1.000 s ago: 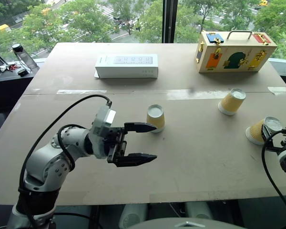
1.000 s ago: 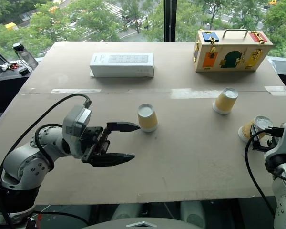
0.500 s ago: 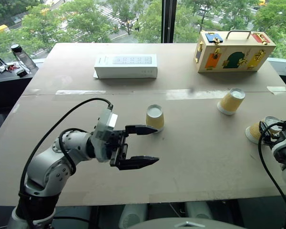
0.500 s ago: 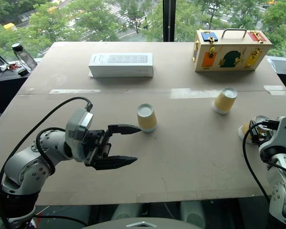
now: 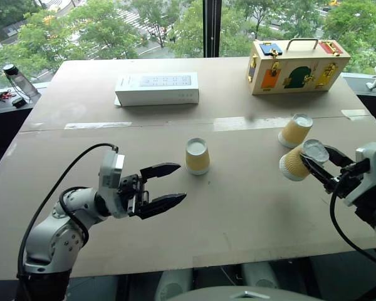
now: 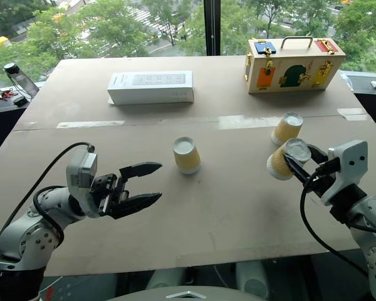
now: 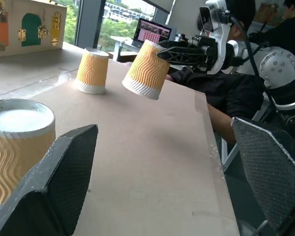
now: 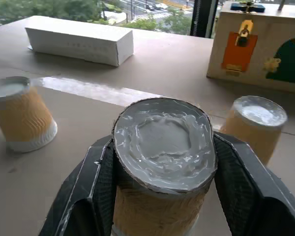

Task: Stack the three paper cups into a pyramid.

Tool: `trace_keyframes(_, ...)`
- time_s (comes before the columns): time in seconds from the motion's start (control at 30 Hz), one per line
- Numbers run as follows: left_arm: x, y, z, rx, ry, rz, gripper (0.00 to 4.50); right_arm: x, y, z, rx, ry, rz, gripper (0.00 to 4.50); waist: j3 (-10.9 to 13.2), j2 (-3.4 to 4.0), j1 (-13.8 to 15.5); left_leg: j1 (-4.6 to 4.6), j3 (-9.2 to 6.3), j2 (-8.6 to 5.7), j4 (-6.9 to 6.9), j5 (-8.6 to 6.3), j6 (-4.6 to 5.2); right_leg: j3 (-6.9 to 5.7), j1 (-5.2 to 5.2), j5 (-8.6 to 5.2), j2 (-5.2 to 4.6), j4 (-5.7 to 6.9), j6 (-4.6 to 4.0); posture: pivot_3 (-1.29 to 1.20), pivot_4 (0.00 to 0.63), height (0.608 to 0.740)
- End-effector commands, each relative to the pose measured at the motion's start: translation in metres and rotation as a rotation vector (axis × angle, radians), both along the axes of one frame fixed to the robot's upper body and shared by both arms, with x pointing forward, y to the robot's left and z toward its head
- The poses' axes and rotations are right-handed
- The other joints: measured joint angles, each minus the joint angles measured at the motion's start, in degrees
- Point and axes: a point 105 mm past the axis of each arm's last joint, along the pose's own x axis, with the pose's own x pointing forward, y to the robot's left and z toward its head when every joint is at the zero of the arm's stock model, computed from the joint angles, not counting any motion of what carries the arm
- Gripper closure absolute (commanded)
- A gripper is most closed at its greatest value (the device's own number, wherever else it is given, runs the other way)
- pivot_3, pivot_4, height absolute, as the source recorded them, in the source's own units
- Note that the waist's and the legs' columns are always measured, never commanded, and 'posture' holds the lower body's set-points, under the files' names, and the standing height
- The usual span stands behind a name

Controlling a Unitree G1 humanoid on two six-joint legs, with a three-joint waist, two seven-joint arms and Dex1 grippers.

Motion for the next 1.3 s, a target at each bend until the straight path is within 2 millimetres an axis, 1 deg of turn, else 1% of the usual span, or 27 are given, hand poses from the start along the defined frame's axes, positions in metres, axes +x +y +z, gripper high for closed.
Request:
trace_keyframes(0.03,-0.001,0.021,0.007,0.011,-0.04,0.073,0.0,0.018,0.038,-0.006,-0.07,-0.014,0.115,2.36,-0.04,-0.08,0.14,-0.01,0.0,-0.01,0.0,0.0,0.0,-0.01,-0.02,0.0,-0.02,0.0,0.0,0.0,0.15,0.74)
trace_keyframes(0.07,-0.002,0.026,0.006,0.014,-0.044,0.09,0.0,0.025,0.046,-0.01,-0.092,-0.016,0.137,2.36,-0.03,-0.08,0.29,0.0,0.06,-0.01,0.01,0.0,0.0,0.03,-0.03,0.0,-0.02,-0.01,0.0,0.0,0.15,0.74)
trace_keyframes(0.13,-0.004,0.031,0.005,0.017,-0.042,0.11,0.0,0.033,0.054,-0.02,-0.146,-0.02,0.158,2.36,-0.03,-0.1,0.73,-0.07,0.05,-0.03,0.01,0.0,0.0,0.01,-0.08,0.06,-0.05,-0.03,-0.1,0.0,0.15,0.74)
trace_keyframes(0.2,-0.006,0.032,0.006,0.023,-0.048,0.122,0.0,0.037,0.059,-0.025,-0.169,-0.025,0.185,2.36,-0.02,-0.09,1.25,-0.29,-0.05,-0.11,0.01,0.0,-0.01,-0.06,-0.17,0.15,-0.11,-0.09,-0.26,0.0,0.15,0.74)
trace_keyframes(0.27,-0.008,0.034,0.007,0.025,-0.052,0.132,0.0,0.04,0.063,-0.029,-0.168,-0.028,0.204,2.36,-0.02,-0.09,1.47,-0.6,-0.13,-0.2,0.05,0.0,-0.01,-0.12,-0.38,0.17,-0.18,-0.14,-0.24,0.0,0.15,0.74)
trace_keyframes(0.3,-0.009,0.035,0.007,0.025,-0.055,0.137,0.0,0.042,0.066,-0.031,-0.171,-0.029,0.217,2.36,-0.02,-0.08,1.48,-0.71,-0.12,-0.22,0.07,0.01,-0.02,-0.1,-0.45,0.26,-0.2,-0.2,-0.09,0.0,0.15,0.74)
trace_keyframes(0.4,-0.012,0.038,0.005,0.036,-0.054,0.155,0.0,0.045,0.076,-0.033,-0.171,-0.035,0.253,2.36,-0.01,-0.07,1.13,-0.72,-0.1,-0.22,0.06,0.0,-0.01,-0.09,-0.45,0.26,-0.23,-0.27,-0.1,0.0,0.15,0.74)
trace_keyframes(0.53,-0.015,0.04,0.006,0.039,-0.055,0.172,0.0,0.048,0.088,-0.03,-0.152,-0.044,0.291,2.36,-0.01,-0.06,0.72,-0.7,-0.17,-0.19,0.06,0.0,-0.01,-0.1,-0.44,0.18,-0.22,-0.22,-0.26,0.0,0.15,0.74)
trace_keyframes(0.7,-0.018,0.039,0.007,0.041,-0.059,0.178,0.0,0.053,0.096,-0.032,-0.156,-0.041,0.316,2.36,-0.01,-0.07,0.62,-0.62,-0.21,-0.18,0.06,0.0,-0.01,-0.19,-0.42,0.19,-0.2,-0.12,-0.28,0.0,0.15,0.74)
trace_keyframes(0.93,-0.02,0.038,0.008,0.042,-0.064,0.188,0.0,0.062,0.101,-0.042,-0.175,-0.008,0.329,2.36,-0.01,-0.07,0.56,-0.62,-0.19,-0.2,0.06,0.0,-0.01,-0.2,-0.42,0.2,-0.2,-0.12,-0.28,0.0,0.15,0.74)
trace_keyframes(0.97,-0.02,0.038,0.008,0.041,-0.065,0.19,0.0,0.063,0.101,-0.043,-0.177,-0.011,0.325,1.43,-0.02,-0.07,0.56,-0.61,-0.2,-0.2,0.06,0.0,-0.01,-0.2,-0.42,0.2,-0.2,-0.12,-0.29,0.0,0.15,0.74)
trace_keyframes(1.0,-0.02,0.038,0.008,0.041,-0.065,0.191,0.0,0.063,0.1,-0.042,-0.177,-0.013,0.324,1.11,-0.02,-0.08,0.55,-0.61,-0.2,-0.2,0.06,0.0,-0.01,-0.2,-0.42,0.2,-0.2,-0.11,-0.29,0.0,0.15,0.74)
trace_keyframes(1.03,-0.021,0.038,0.008,0.04,-0.065,0.192,0.0,0.062,0.1,-0.041,-0.179,-0.021,0.329,0.64,-0.01,-0.07,0.55,-0.6,-0.2,-0.2,0.06,0.0,-0.01,-0.21,-0.42,0.2,-0.2,-0.11,-0.29,0.0,0.15,0.74)
trace_keyframes(1.1,-0.021,0.038,0.008,0.039,-0.065,0.195,0.0,0.061,0.098,-0.036,-0.182,-0.043,0.326,0.05,-0.01,-0.06,0.57,-0.61,-0.19,-0.2,0.06,0.0,-0.01,-0.2,-0.42,0.2,-0.21,-0.1,-0.29,0.0,0.15,0.74)
trace_keyframes(1.2,-0.02,0.037,0.008,0.033,-0.066,0.198,0.0,0.053,0.089,-0.014,-0.147,-0.096,0.332,0.05,0.0,-0.05,0.67,-0.61,-0.2,-0.2,0.06,0.0,-0.01,-0.2,-0.42,0.2,-0.21,-0.11,-0.29,0.0,0.15,0.74)
trace_keyframes(1.23,-0.02,0.036,0.008,0.031,-0.066,0.198,0.0,0.051,0.085,-0.003,-0.115,-0.117,0.333,0.05,0.0,-0.05,0.65,-0.63,-0.2,-0.21,0.06,0.0,-0.01,-0.21,-0.42,0.21,-0.23,-0.11,-0.28,0.0,0.15,0.74)
trace_keyframes(1.3,-0.019,0.035,0.008,0.027,-0.066,0.195,0.0,0.046,0.071,0.031,0.002,-0.177,0.324,0.05,0.01,-0.04,0.65,-0.64,-0.2,-0.21,0.06,0.0,-0.01,-0.2,-0.42,0.22,-0.24,-0.12,-0.26,0.0,0.15,0.74)
